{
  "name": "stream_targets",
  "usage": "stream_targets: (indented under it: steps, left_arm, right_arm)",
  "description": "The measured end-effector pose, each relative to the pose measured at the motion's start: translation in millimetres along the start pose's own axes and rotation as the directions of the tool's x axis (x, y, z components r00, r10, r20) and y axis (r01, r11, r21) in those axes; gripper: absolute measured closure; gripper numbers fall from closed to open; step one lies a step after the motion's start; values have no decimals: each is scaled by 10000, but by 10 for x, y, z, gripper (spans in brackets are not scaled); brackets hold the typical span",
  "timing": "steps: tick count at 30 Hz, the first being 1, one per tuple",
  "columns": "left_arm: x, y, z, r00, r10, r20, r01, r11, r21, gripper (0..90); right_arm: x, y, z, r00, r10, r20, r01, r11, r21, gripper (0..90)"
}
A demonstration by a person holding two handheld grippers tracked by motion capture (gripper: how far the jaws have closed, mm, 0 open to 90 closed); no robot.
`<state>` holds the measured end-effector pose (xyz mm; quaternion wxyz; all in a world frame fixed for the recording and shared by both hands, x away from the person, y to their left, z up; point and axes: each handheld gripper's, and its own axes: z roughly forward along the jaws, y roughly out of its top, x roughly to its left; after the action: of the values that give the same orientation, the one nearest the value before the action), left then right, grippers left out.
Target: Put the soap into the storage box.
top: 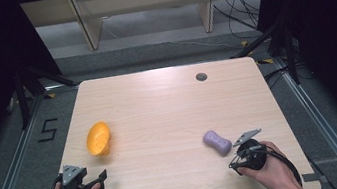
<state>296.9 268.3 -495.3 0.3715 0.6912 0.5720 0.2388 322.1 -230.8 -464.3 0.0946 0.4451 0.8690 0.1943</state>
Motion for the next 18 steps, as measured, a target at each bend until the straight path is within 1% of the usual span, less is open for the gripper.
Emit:
stream_targets:
  steps: [1,2,4,6,7,9,10,11,12,13,14,15,16,17,18]
  left_arm:
    - [-5,0,6,10000,-31,22,31,10000,-17,259]
    - [-8,0,7,10000,-20,27,20,10000,-19,260]
    - [-18,3,9,9999,44,123,-44,10000,27,261]
    - [-25,2,10,9999,23,151,-23,10000,2,262]
    - [-35,1,7,9999,37,123,-37,10000,-30,262]
    - [-31,0,3,9999,35,148,-35,10000,-36,262]
    - [-31,0,3,9999,35,148,-35,10000,-36,262]
    - [-33,1,3,9999,-39,106,40,10000,-88,263]
    - [-28,1,-2,10000,16,81,-16,10000,-24,264]
    - [-26,1,-2,10000,3,86,-3,10000,-13,264]
    - [-25,2,-4,10000,15,77,-15,10000,10,264]
    - [-25,3,-3,10000,22,76,-22,10000,8,263]
    - [-26,3,-2,10000,3,74,-3,10000,-23,264]
    - [-26,3,-1,10000,1,86,0,10000,-39,264]
    - [-27,2,-2,10000,-2,84,3,10000,-40,264]
  right_arm:
    - [-1,3,3,10000,44,-4,-44,10000,37,481]
    - [-11,13,-1,10000,42,-82,-42,9999,98,497]
    - [-20,40,-14,9996,183,-199,-177,9994,288,509]
    - [-28,51,-18,9997,119,-220,-111,9993,363,516]
    - [-48,99,-19,9999,18,-142,-11,9987,515,528]
    - [-58,134,-21,9997,-1,-251,19,9975,706,531]
    - [-77,162,-17,9998,-142,-163,154,9967,792,530]
    - [-87,197,-22,9997,-184,-189,201,9953,945,530]
    - [-96,224,-20,9993,-200,-303,229,9948,992,530]
    - [-102,245,-24,9995,-192,-263,219,9943,1047,530]
    - [-120,273,-29,9993,-317,-188,336,9935,1086,530]
    - [-130,295,-33,9990,-372,-248,399,9925,1158,530]
    - [-131,331,-35,9990,-255,-373,299,9918,1242,530]
    - [-152,363,-39,9988,-414,-278,446,9910,1260,530]
    - [-153,394,-42,9991,-329,-284,364,9906,1321,529]
